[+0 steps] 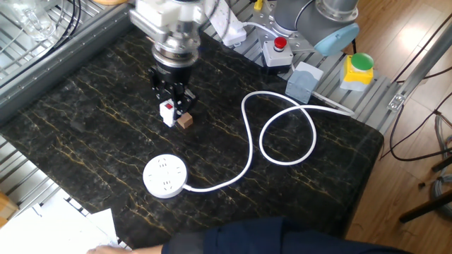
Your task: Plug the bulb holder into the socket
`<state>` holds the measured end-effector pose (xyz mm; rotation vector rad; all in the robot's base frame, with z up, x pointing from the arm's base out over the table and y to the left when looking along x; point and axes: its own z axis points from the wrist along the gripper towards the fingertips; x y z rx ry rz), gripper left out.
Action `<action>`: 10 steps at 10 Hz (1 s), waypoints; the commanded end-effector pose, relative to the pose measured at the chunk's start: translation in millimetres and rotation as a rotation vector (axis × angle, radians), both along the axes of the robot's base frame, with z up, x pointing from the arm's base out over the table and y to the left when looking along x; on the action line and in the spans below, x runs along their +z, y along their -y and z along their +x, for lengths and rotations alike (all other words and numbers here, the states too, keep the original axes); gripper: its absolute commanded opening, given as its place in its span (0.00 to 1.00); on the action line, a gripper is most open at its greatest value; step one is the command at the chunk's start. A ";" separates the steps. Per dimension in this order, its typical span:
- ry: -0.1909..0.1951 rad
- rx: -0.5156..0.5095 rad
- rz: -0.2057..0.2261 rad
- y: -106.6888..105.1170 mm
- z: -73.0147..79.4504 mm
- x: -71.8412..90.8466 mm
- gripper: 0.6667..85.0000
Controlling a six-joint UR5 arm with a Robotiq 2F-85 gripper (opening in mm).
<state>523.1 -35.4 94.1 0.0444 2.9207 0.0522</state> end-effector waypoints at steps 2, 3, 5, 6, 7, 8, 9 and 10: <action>-0.078 0.115 -0.043 -2.3 34.9 53.9 0.01; -0.067 0.134 -0.044 -11.5 46.0 54.8 0.01; -0.066 0.163 -0.039 -29.5 56.6 60.0 0.01; -0.078 0.192 -0.051 -33.5 56.3 62.5 0.01; -0.093 0.208 -0.051 -38.4 54.6 63.2 0.01; -0.092 0.199 -0.040 -46.3 57.0 65.1 0.01; -0.104 0.198 -0.056 -49.9 58.4 66.1 0.01; -0.111 0.200 -0.061 -53.9 59.7 63.6 0.01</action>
